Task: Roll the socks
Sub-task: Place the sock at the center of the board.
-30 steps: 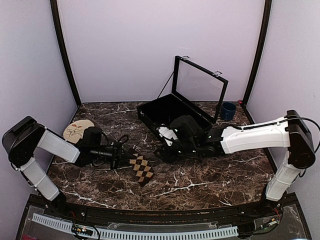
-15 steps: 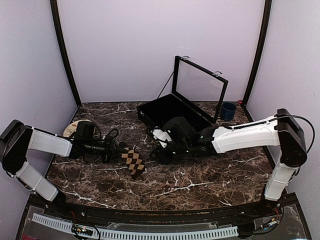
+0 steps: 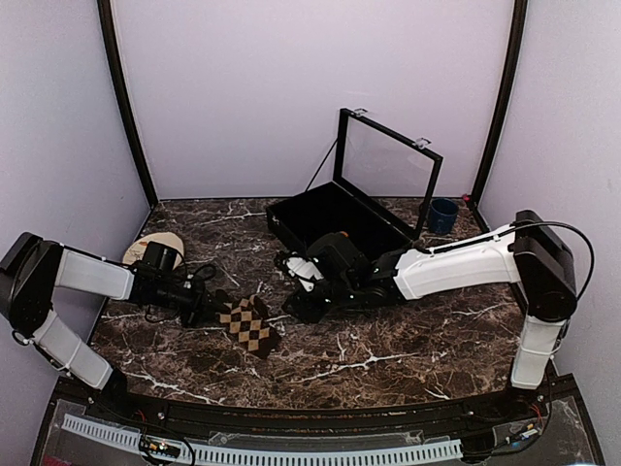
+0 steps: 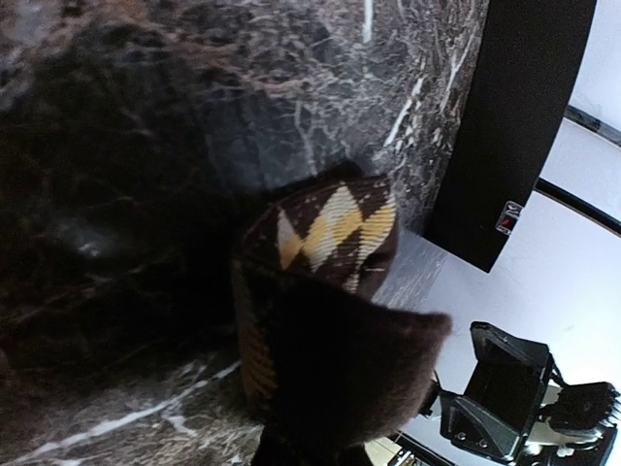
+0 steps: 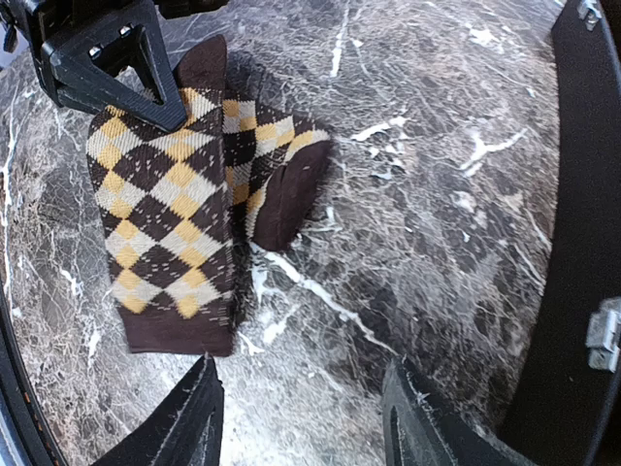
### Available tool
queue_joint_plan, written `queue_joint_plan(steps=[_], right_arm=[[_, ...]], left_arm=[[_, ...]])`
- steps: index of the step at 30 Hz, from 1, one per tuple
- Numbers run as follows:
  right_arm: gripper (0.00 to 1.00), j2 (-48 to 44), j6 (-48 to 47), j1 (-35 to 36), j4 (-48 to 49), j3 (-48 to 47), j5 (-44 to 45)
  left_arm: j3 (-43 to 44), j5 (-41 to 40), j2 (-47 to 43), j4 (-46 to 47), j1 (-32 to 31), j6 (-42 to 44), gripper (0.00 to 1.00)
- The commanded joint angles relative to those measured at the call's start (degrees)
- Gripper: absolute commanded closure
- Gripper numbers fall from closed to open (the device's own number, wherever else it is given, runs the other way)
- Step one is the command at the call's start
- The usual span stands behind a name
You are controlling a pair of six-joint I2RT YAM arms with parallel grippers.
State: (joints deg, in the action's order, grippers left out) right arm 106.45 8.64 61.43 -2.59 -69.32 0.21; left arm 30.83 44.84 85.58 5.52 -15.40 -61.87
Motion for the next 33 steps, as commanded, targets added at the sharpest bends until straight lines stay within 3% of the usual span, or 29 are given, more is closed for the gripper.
queue_joint_plan(steps=[1, 4, 9, 16, 24, 27, 33], right_arm=[[0.45, 2.54, -0.47, 0.44, 2.53, -2.41, -1.57], [0.43, 3.94, -0.47, 0.45, 2.89, -2.9, -2.27], [0.24, 6.25, 0.08, 0.45, 3.81, -3.77, -3.92], [0.23, 9.9, 0.84, 0.43, 4.59, -6.21, -4.59], [0.21, 18.52, -1.43, -0.62, -0.25, -17.83, -0.14], [0.07, 20.58, -1.53, -1.76, -1.28, -20.57, 1.29], [0.05, 23.45, -2.41, -3.23, -3.12, -24.74, 1.21]], left_arm=[[1.38, -1.94, -0.16, -8.71, 0.91, 7.97, 0.89], [0.39, -4.03, -0.23, -9.53, 1.21, 8.84, 0.86], [0.19, -4.37, 0.21, -9.74, 1.49, 9.26, 0.65], [0.62, -5.0, 0.32, -11.22, 1.56, 9.89, 0.47], [0.21, -5.48, -0.02, -11.36, 1.6, 9.66, 0.44], [0.21, -5.79, -0.68, -11.94, 1.69, 9.73, 0.45], [-0.09, -6.18, -1.16, -12.87, 1.86, 10.02, 0.47]])
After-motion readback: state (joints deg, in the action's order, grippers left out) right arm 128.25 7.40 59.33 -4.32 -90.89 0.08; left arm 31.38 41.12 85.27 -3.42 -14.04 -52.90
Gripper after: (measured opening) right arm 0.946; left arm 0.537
